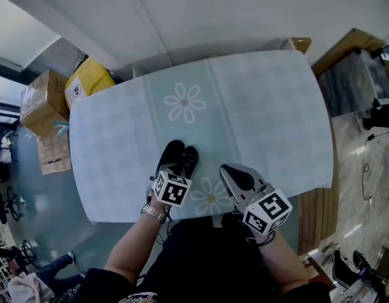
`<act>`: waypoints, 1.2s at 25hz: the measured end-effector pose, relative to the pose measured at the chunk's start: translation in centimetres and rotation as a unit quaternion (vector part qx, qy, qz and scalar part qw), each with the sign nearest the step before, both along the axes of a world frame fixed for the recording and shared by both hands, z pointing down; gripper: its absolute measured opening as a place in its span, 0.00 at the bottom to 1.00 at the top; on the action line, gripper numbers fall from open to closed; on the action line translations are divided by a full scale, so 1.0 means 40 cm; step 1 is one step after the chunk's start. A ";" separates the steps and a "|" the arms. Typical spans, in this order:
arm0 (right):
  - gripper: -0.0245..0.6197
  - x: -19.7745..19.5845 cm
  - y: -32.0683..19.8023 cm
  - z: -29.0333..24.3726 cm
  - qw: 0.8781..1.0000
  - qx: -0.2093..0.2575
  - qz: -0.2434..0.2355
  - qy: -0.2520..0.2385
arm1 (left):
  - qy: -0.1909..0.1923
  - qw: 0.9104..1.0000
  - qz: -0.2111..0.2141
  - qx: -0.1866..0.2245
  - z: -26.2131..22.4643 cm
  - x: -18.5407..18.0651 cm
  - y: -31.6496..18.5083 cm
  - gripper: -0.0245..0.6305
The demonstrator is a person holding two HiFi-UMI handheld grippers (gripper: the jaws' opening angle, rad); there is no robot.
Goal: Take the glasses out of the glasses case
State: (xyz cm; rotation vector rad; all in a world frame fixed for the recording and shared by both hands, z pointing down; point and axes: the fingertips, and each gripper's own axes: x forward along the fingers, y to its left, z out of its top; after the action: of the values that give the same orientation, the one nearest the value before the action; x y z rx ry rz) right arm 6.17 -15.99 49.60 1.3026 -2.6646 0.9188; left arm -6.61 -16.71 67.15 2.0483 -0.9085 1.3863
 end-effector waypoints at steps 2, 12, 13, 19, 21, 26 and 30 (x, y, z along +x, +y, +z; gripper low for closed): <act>0.07 0.002 0.005 -0.003 1.000 0.001 0.000 0.000 | 0.000 1.000 0.000 0.003 -0.003 -0.001 0.003 0.08; 0.07 0.007 0.022 -0.029 1.000 0.014 -0.005 -0.003 | 0.013 0.999 -0.015 0.040 -0.061 -0.013 0.000 0.08; 0.07 0.009 0.024 -0.033 1.000 0.016 -0.006 -0.003 | 0.015 0.999 -0.018 0.045 -0.069 -0.012 0.000 0.08; 0.07 0.021 0.035 -0.055 0.999 0.029 -0.016 -0.004 | 0.037 0.995 -0.038 0.081 -0.122 -0.005 0.005 0.08; 0.07 0.022 0.037 -0.066 0.999 0.034 -0.021 -0.002 | 0.044 0.994 -0.047 0.093 -0.140 -0.007 0.007 0.08; 0.07 0.032 0.054 -0.086 0.998 0.045 -0.033 0.000 | 0.063 0.987 -0.077 0.124 -0.188 -0.014 0.023 0.08; 0.07 0.046 0.069 -0.106 0.997 0.056 -0.044 0.003 | 0.089 0.979 -0.102 0.152 -0.247 -0.012 0.043 0.08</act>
State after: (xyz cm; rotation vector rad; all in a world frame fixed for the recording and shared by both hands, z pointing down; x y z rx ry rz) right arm 8.02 -13.21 45.37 1.1927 -2.7811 0.7634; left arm -7.08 -14.99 57.28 2.1821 -1.2743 0.9872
